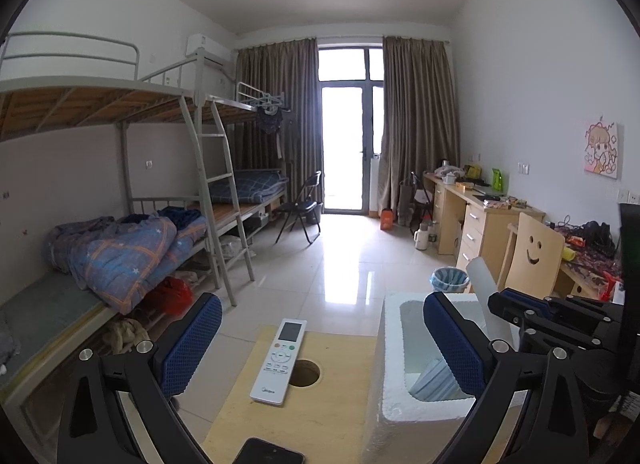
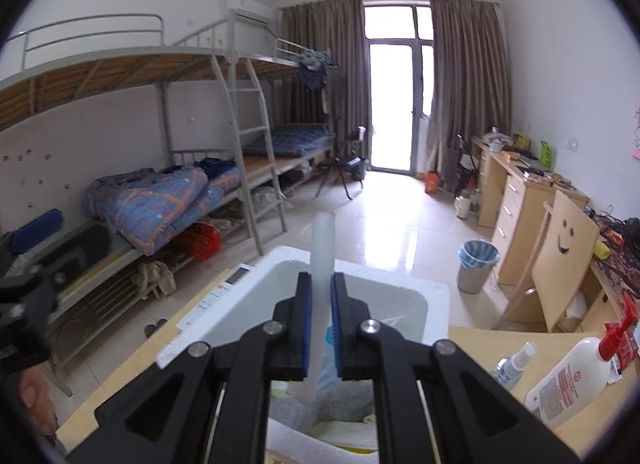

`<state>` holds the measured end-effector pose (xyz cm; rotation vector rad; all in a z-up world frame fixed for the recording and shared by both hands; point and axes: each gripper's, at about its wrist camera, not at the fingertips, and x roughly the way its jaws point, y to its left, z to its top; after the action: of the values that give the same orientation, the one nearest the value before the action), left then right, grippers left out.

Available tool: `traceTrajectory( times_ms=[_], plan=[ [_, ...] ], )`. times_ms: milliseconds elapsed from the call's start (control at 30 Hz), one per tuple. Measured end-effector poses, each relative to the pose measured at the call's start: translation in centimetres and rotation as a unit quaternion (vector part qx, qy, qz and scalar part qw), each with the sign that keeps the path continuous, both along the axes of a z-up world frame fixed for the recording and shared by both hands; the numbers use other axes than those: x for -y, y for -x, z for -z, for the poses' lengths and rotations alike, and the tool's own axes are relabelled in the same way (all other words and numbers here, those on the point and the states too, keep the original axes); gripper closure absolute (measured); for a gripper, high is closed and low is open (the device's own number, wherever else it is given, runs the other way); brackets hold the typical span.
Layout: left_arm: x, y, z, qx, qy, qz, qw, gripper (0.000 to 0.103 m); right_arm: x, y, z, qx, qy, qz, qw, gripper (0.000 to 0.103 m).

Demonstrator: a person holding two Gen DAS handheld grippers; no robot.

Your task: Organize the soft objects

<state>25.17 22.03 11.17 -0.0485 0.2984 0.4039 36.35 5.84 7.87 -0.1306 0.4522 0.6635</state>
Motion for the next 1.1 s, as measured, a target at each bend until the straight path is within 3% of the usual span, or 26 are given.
traceTrajectory(
  times_ms=[100, 167, 233, 667, 1100],
  plan=[
    [0.1, 0.0, 0.0, 0.001, -0.001, 0.002, 1.0, 0.002, 0.1, -0.1, 0.2, 0.003, 0.004, 0.001, 1.0, 0.066],
    [0.1, 0.0, 0.0, -0.001, 0.001, 0.003, 1.0, 0.002, 0.0, 0.1, 0.3, 0.008, 0.012, -0.003, 1.0, 0.022],
    [0.1, -0.1, 0.0, -0.002, 0.001, 0.005, 1.0, 0.002, 0.1, 0.5, 0.3, 0.026, 0.008, 0.004, 1.0, 0.012],
    [1.8, 1.2, -0.9, 0.007, 0.005, 0.019, 0.9998, 0.002, 3.5, 1.6, -1.3, 0.023, -0.017, 0.025, 0.999, 0.012],
    [6.4, 6.1, -2.4, 0.028, -0.009, 0.043, 0.9986, 0.002, 10.0, 7.7, -3.3, 0.044, -0.048, 0.065, 0.996, 0.005]
  ],
)
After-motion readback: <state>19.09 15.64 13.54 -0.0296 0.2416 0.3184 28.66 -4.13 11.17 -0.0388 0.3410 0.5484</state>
